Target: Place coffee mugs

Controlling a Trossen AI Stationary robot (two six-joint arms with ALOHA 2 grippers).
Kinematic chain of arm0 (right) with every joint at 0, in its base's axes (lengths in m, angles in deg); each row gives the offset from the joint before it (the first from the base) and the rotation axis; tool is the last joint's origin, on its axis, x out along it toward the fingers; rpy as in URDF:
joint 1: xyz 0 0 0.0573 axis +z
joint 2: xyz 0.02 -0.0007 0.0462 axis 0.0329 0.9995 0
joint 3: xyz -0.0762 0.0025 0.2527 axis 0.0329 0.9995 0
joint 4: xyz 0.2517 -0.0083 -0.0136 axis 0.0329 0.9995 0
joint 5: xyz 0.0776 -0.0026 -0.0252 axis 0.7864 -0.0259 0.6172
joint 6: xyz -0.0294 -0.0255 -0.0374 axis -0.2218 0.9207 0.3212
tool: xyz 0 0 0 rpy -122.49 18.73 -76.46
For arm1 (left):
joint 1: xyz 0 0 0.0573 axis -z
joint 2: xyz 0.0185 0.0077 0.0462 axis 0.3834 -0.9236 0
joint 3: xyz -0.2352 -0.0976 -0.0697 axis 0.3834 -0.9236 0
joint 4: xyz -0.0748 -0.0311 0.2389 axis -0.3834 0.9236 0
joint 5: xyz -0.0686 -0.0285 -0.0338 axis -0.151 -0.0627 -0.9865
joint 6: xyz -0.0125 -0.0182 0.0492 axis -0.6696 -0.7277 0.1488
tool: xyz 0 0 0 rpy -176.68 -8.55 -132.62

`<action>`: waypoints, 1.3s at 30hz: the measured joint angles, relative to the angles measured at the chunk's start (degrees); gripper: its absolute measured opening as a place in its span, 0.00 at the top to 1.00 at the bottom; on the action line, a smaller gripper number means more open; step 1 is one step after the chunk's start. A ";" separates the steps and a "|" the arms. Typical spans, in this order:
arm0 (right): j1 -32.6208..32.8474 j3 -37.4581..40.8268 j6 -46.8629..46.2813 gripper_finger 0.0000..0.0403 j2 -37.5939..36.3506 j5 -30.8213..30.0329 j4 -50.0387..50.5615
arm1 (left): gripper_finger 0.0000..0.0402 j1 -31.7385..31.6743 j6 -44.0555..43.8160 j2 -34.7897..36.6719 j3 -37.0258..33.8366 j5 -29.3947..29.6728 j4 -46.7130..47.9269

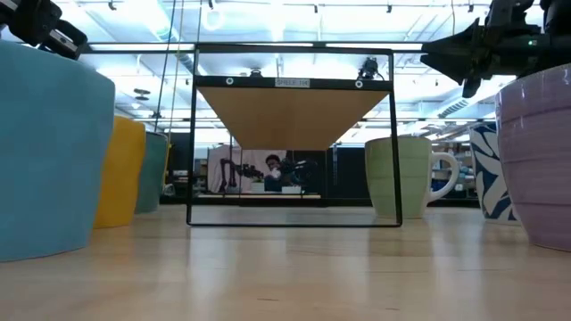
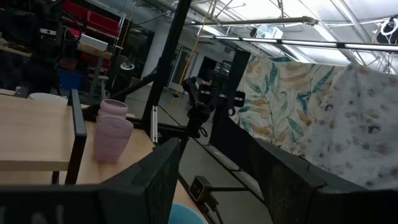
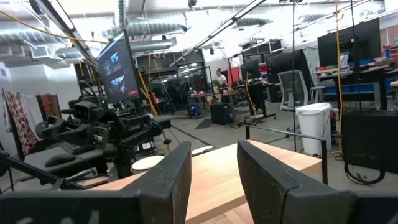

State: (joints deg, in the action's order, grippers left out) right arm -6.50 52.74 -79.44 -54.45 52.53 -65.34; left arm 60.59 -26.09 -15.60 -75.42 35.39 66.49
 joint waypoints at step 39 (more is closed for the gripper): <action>-0.02 -5.39 -14.58 0.67 4.00 4.02 5.95 | 0.48 0.02 19.75 -0.04 0.02 24.01 -17.30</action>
State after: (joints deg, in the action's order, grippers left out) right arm -6.52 47.35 -94.02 -50.45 56.55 -59.39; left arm 60.61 -6.34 -15.64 -75.40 59.40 49.19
